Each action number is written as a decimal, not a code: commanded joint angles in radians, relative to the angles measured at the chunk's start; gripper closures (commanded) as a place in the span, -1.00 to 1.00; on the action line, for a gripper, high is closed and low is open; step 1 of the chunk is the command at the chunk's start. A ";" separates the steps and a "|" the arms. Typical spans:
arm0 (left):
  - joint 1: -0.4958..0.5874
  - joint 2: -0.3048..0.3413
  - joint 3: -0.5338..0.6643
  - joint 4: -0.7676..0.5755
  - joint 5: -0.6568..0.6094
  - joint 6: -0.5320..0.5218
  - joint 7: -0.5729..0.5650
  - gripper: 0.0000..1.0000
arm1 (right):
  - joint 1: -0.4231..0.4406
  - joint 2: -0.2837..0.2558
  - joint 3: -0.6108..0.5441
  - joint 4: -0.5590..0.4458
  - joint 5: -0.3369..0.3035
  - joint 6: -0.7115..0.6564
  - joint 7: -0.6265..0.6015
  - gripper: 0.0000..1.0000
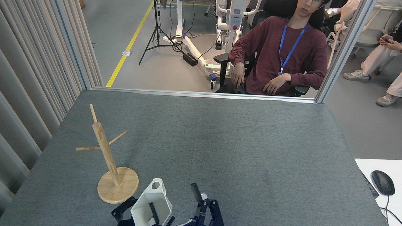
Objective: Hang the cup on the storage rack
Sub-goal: 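Grasp the cup with the left gripper and release the right gripper, then move the cup with the left gripper beside the wooden mug tree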
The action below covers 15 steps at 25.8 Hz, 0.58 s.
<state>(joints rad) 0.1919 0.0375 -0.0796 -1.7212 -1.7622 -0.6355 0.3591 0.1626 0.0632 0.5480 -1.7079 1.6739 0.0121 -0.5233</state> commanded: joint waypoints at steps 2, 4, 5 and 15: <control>0.011 -0.002 0.006 0.000 0.000 0.011 0.003 -0.05 | -0.069 0.010 -0.252 -0.013 -0.255 0.088 0.009 -0.96; 0.012 -0.001 0.014 -0.001 0.003 0.028 0.003 -0.05 | -0.081 0.003 -0.415 0.019 -0.336 0.126 0.072 -0.96; 0.014 -0.001 0.024 -0.003 0.006 0.034 0.004 -0.05 | -0.067 -0.011 -0.462 0.050 -0.321 0.132 0.115 -0.96; 0.069 -0.007 0.389 -0.003 -0.002 0.083 0.006 -0.06 | 0.250 -0.198 -0.559 0.070 -0.117 0.075 0.066 -0.96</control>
<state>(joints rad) 0.2475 0.0343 0.2082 -1.7255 -1.7520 -0.5886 0.3686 0.3673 -0.1296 0.0334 -1.6390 1.5496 0.1049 -0.4329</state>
